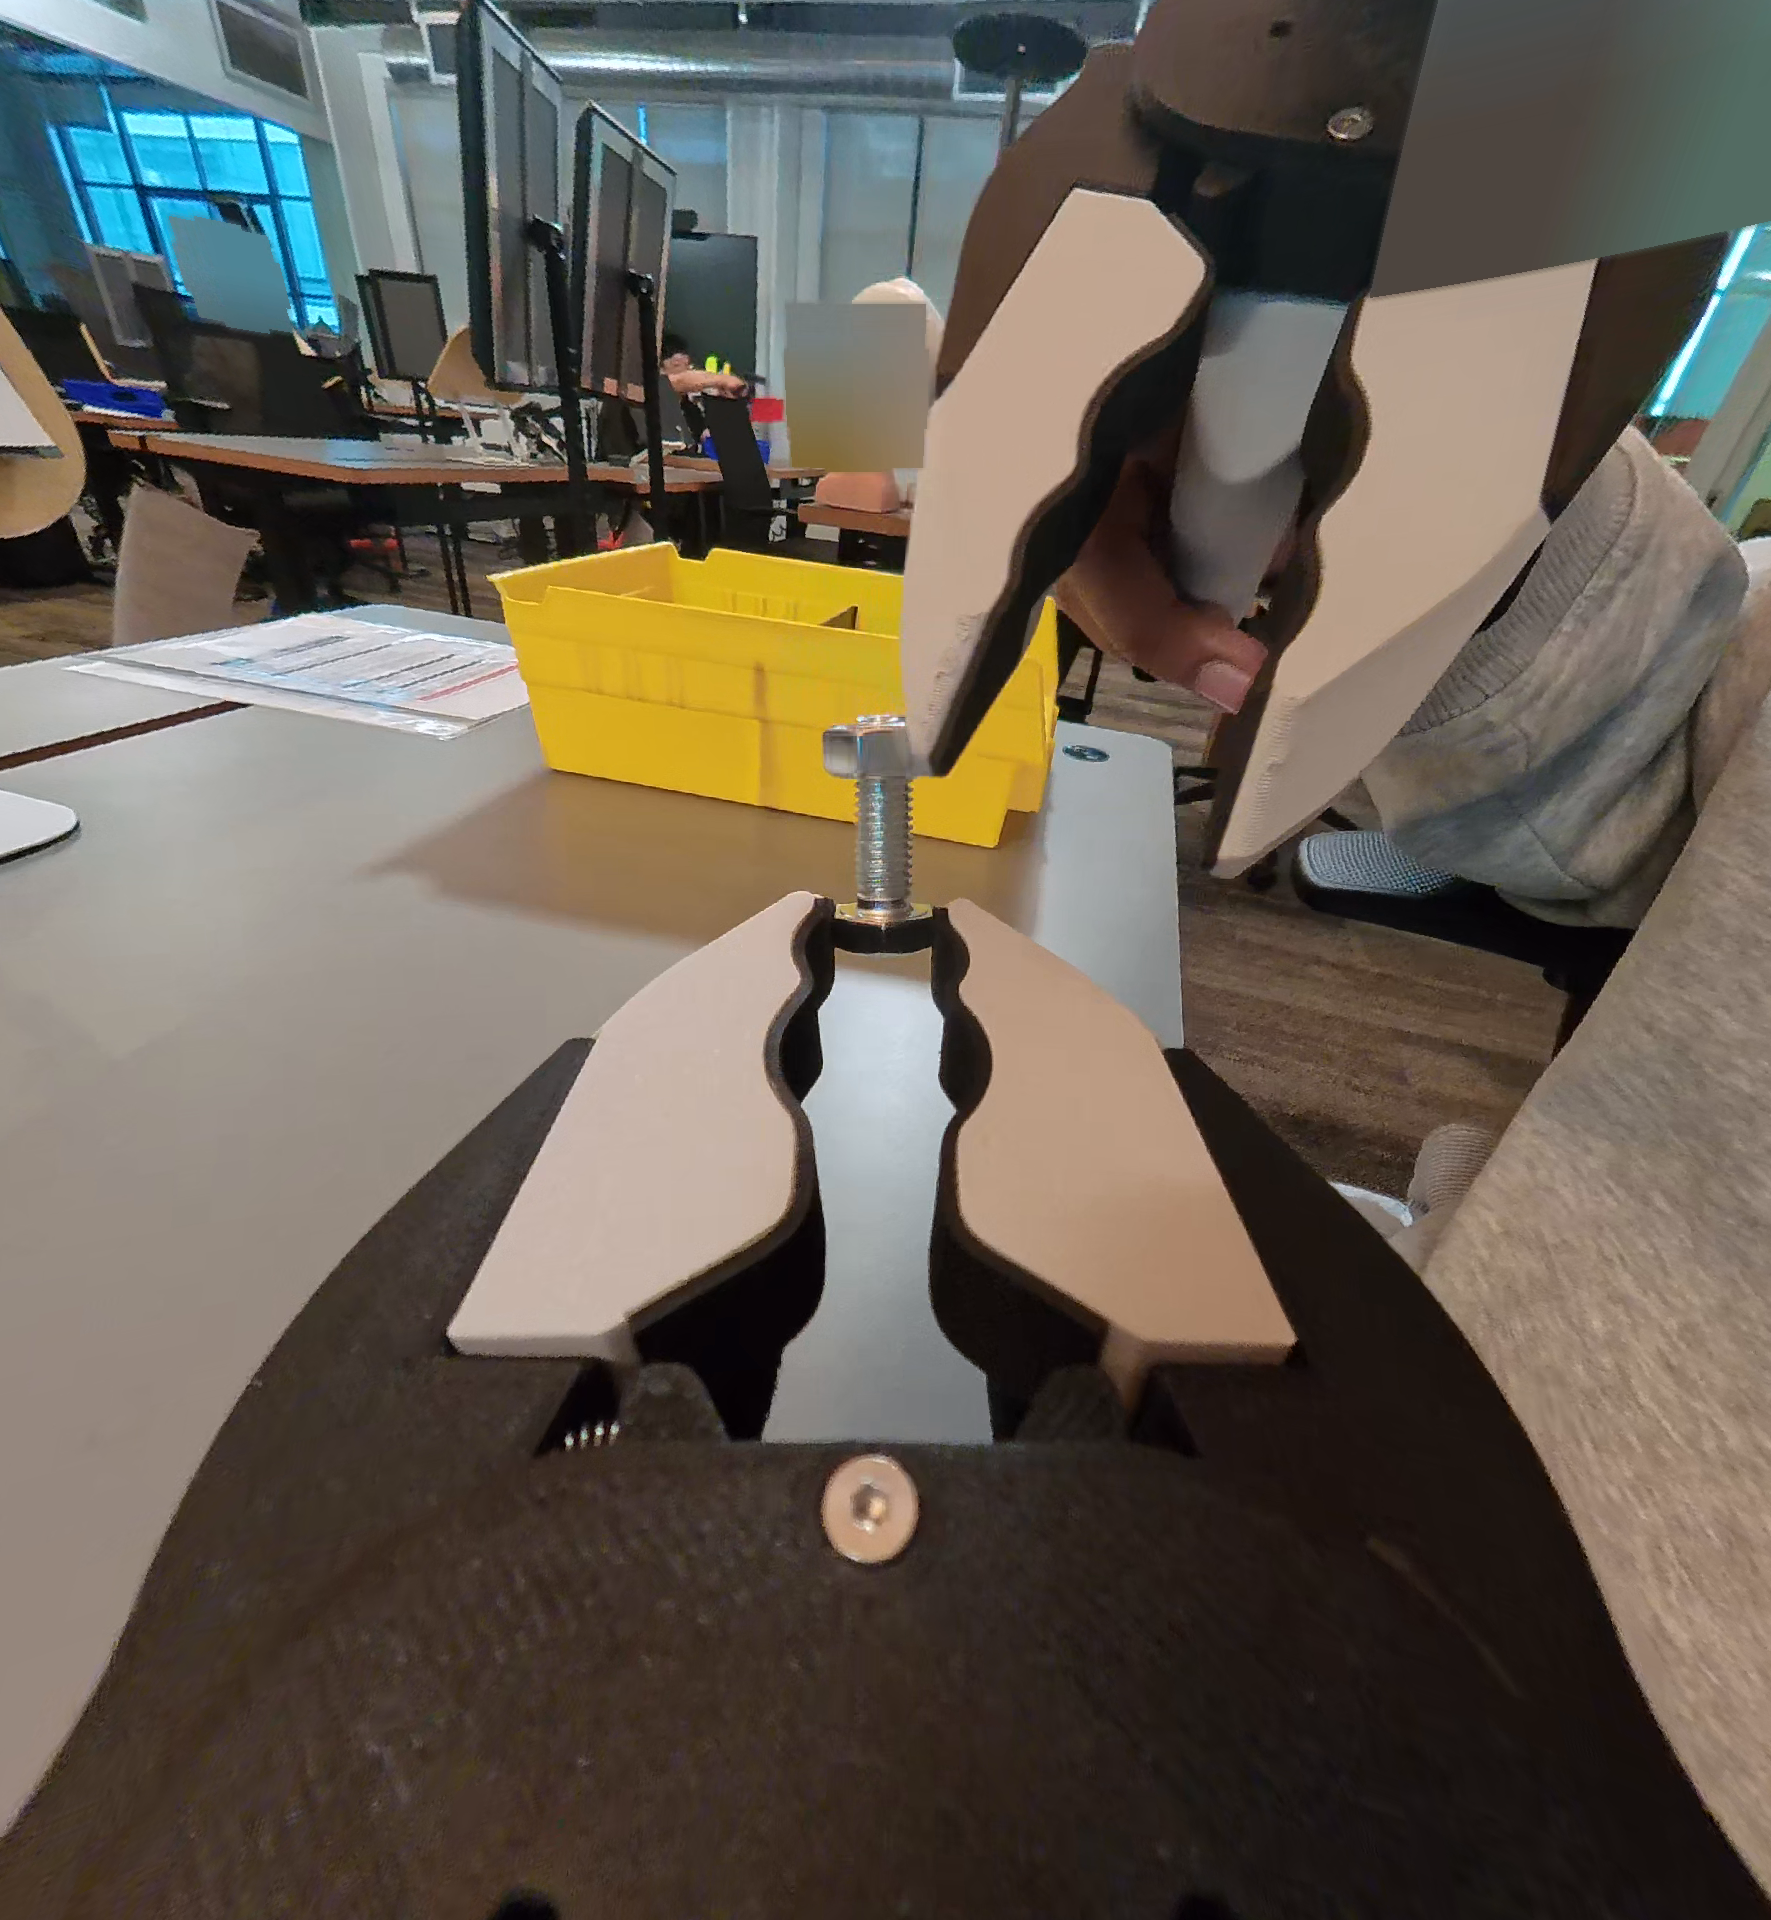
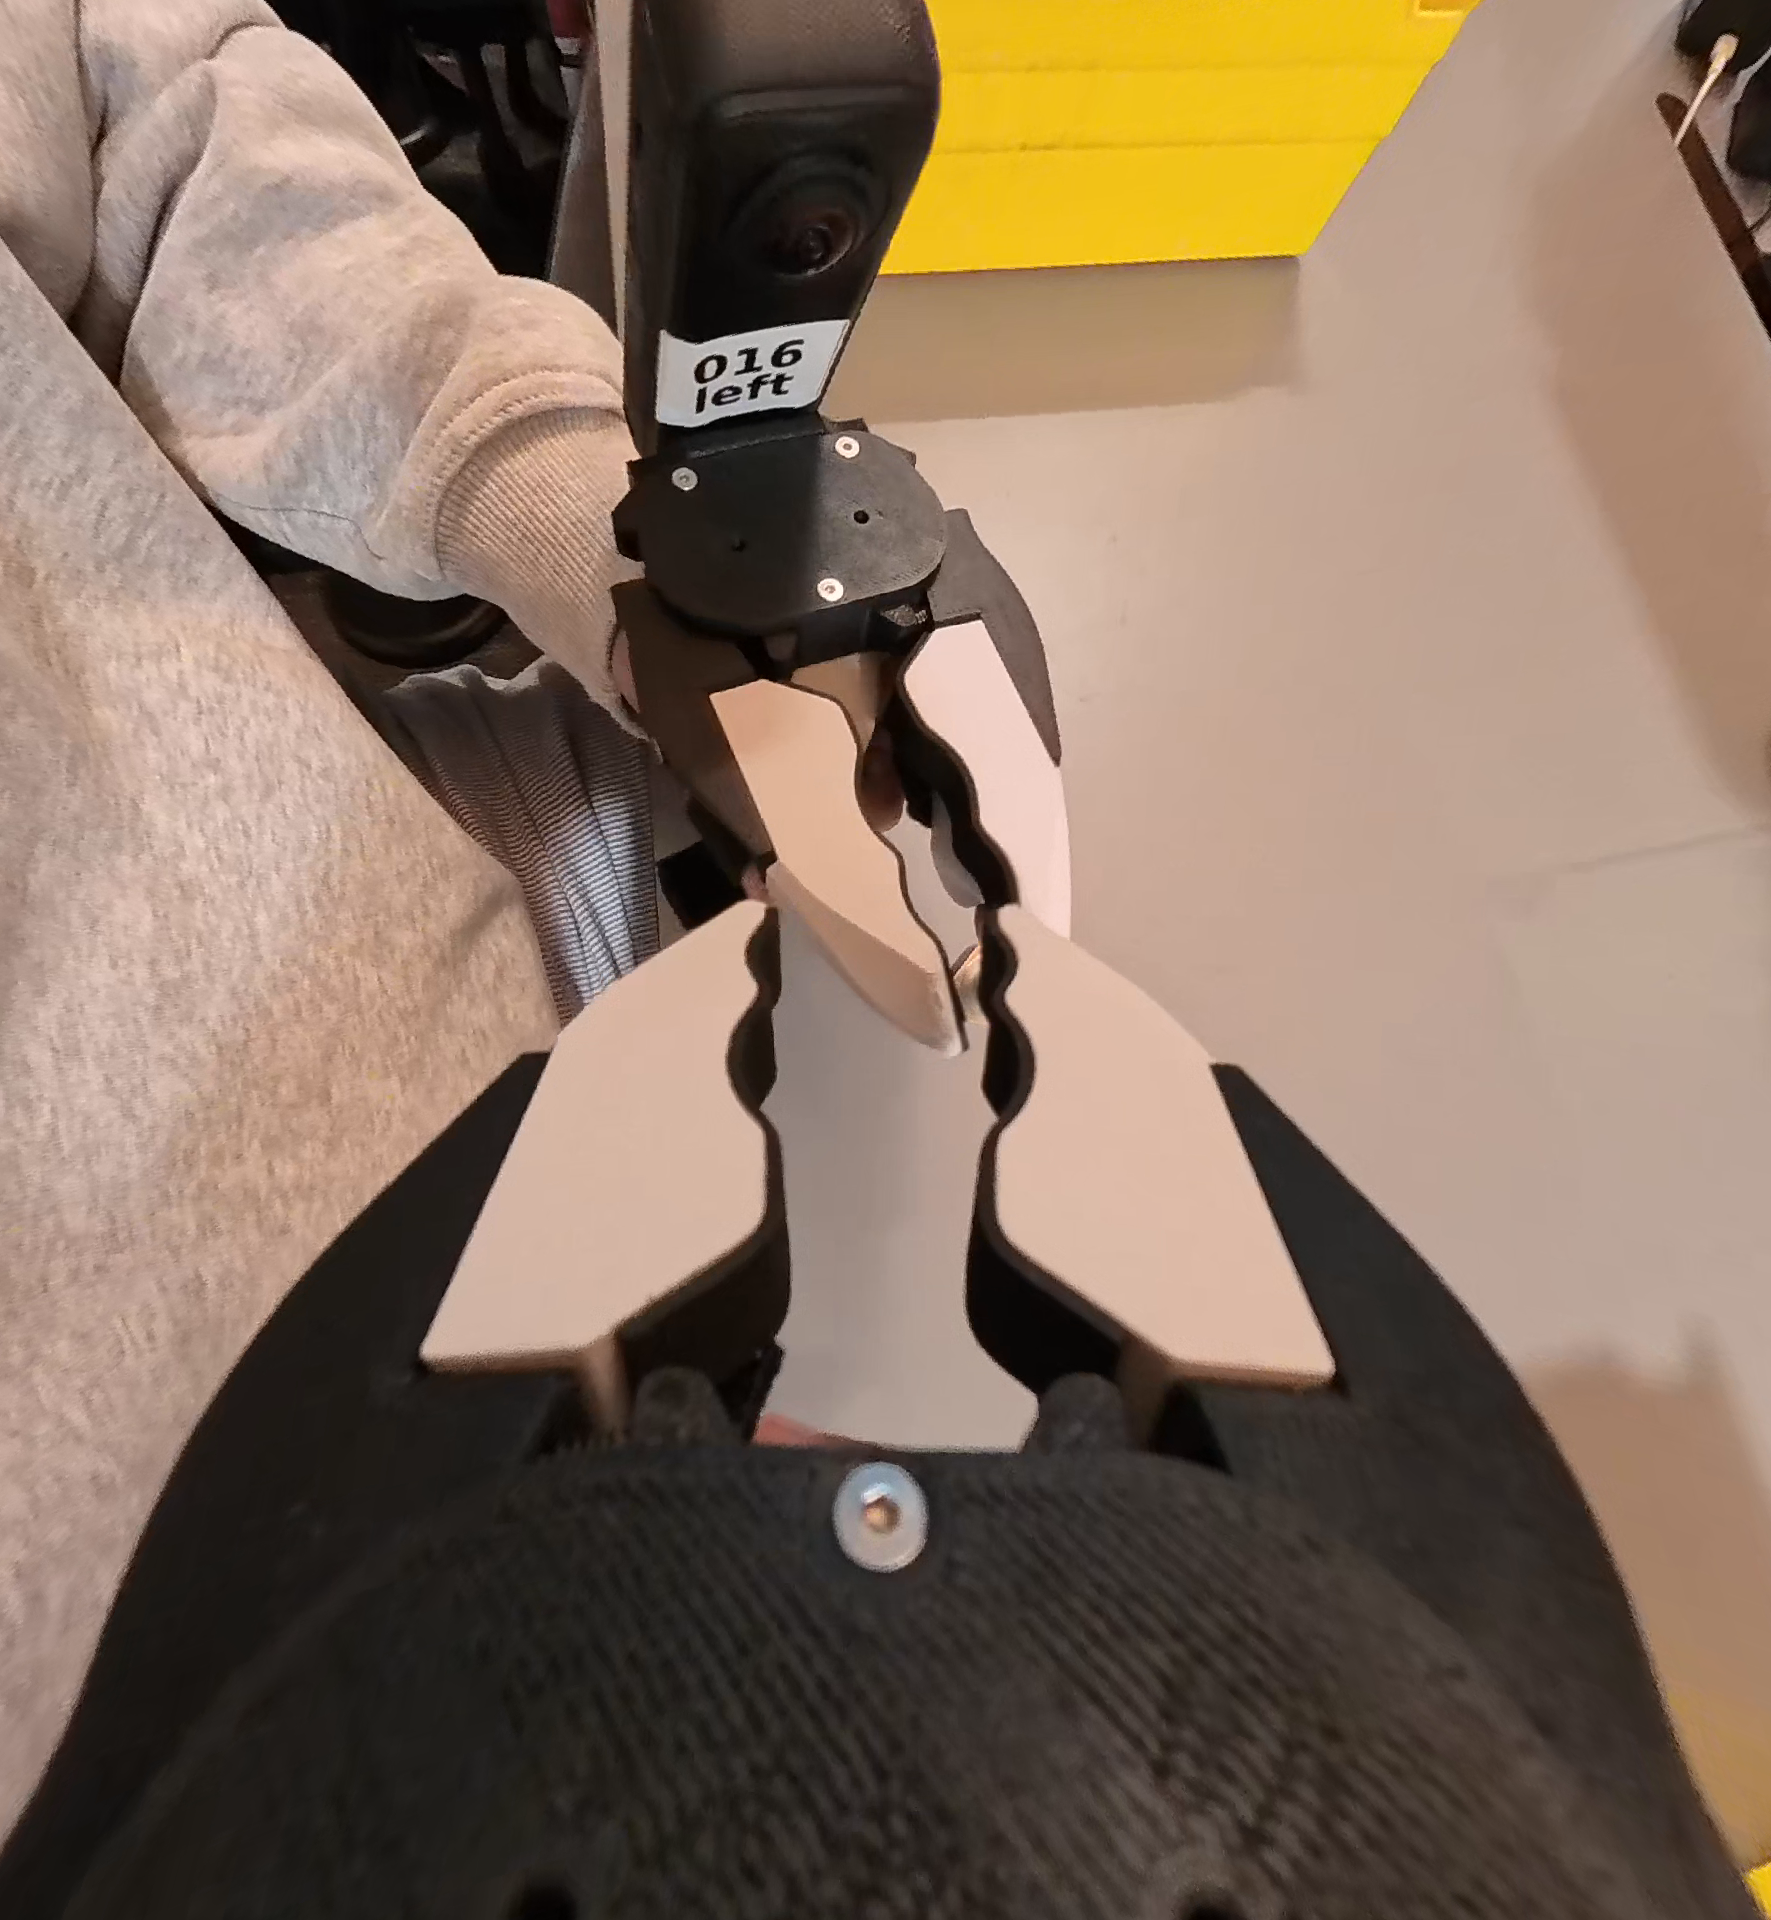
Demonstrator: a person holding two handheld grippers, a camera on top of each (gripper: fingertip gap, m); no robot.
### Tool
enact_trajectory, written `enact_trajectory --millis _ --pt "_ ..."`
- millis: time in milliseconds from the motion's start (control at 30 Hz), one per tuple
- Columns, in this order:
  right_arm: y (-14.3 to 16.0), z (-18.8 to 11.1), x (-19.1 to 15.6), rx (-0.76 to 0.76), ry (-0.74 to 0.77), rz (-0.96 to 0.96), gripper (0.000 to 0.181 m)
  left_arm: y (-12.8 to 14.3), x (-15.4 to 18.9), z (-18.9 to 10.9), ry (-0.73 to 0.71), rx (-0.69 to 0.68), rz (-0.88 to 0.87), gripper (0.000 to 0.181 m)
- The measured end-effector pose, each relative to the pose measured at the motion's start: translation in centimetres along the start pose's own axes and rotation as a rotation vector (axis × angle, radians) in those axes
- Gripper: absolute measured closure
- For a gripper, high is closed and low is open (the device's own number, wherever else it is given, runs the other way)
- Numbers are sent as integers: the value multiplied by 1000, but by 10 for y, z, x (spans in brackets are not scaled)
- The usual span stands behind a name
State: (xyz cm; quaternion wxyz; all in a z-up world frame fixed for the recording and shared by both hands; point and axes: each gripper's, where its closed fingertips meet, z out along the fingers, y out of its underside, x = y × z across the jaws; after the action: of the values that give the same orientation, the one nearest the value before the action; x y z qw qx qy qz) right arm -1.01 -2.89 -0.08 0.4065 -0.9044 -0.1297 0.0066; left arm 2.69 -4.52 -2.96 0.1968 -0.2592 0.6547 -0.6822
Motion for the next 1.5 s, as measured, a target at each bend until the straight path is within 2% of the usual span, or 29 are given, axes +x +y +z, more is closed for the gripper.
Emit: enact_trajectory --millis 200,433,867,1200,1500 --pt "9 -3 3 -67 22 -16 147 -4 -2 -2 -7 22 -12 163" --pt "13 -6 12 -76 50 16 147 -8 -2 -4 1 42 -16 163" --pt "6 -4 18 -5 54 48 143 -1 4 0 10 -1 42 163" --pt "-2 -1 7 26 16 33 142 3 3 1 -5 -23 52 163" --pt "4 -3 -2 -31 -11 -3 146 3 2 1 -10 -21 44 163"
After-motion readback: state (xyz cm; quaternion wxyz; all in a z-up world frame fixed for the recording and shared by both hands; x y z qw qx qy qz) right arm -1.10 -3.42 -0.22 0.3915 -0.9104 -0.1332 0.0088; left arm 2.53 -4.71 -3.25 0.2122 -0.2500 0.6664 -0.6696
